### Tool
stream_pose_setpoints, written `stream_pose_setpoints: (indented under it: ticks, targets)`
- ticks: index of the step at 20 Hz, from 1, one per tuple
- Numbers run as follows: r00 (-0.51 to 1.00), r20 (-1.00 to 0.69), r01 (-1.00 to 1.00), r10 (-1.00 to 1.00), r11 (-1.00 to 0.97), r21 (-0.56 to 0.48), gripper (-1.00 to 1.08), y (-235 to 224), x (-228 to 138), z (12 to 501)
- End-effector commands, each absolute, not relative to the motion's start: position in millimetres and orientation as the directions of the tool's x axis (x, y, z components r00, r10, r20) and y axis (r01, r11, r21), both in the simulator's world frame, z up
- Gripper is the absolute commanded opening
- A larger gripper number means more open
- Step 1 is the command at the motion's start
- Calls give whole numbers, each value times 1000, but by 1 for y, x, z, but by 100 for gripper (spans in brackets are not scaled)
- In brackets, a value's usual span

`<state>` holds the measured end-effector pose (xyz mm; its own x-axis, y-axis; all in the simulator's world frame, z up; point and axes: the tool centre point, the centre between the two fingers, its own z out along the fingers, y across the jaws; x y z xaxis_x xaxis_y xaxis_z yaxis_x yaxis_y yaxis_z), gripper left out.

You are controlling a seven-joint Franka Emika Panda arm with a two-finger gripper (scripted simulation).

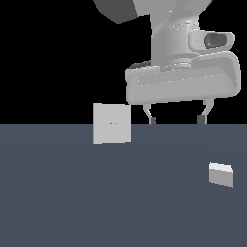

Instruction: Plug the charger into the wall socket.

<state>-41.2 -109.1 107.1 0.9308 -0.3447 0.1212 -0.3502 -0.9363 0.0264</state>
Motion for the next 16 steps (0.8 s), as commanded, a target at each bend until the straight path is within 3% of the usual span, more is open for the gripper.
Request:
stream_pose_setpoints:
  ticks: [1,16]
  targets:
    - [905,147,-408,-400,-913,23,100,-124,-50,98]
    - [791,228,-584,-568,-812,2,100,-168,-82,64]
